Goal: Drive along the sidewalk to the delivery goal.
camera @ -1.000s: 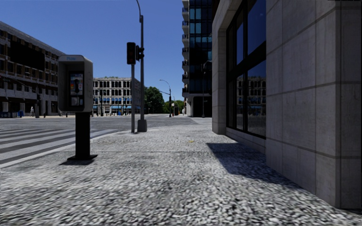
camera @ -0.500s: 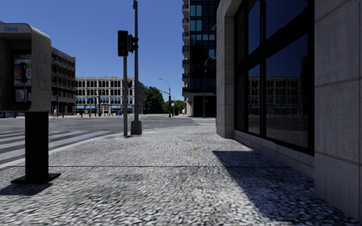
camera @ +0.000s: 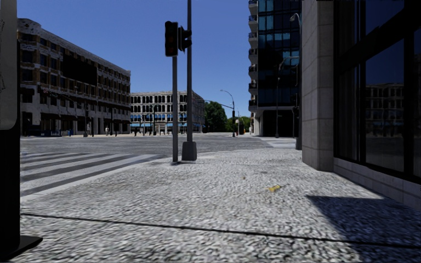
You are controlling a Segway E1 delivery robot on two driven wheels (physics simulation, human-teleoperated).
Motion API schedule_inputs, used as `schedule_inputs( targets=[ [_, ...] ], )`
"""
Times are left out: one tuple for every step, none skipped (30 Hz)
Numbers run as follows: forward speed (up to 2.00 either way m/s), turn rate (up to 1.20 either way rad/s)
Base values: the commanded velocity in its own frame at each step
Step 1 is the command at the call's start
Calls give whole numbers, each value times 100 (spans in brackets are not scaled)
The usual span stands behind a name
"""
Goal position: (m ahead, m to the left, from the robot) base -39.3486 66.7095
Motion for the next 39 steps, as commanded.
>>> schedule_inputs(
  targets=[
    [200, 69],
    [200, 68],
    [200, 66],
    [200, 65],
    [200, 65],
    [200, 62],
    [200, 53],
    [200, 48],
    [200, 47],
    [200, 47],
    [200, 47],
    [200, 47],
    [200, 46],
    [200, 46],
    [200, 46],
    [200, 46],
    [200, 46],
    [200, 47],
    [200, 54],
    [200, 54],
    [200, 57],
    [200, 58],
    [200, 58],
    [200, 58],
    [200, 58],
    [200, 58],
    [200, 58],
    [200, 58],
    [200, 58],
    [200, 58],
    [200, 58],
    [200, 58],
    [200, 58],
    [200, 58],
    [200, 58],
    [200, 58],
    [200, 58],
    [200, 58],
    [200, 58]
  ],
)
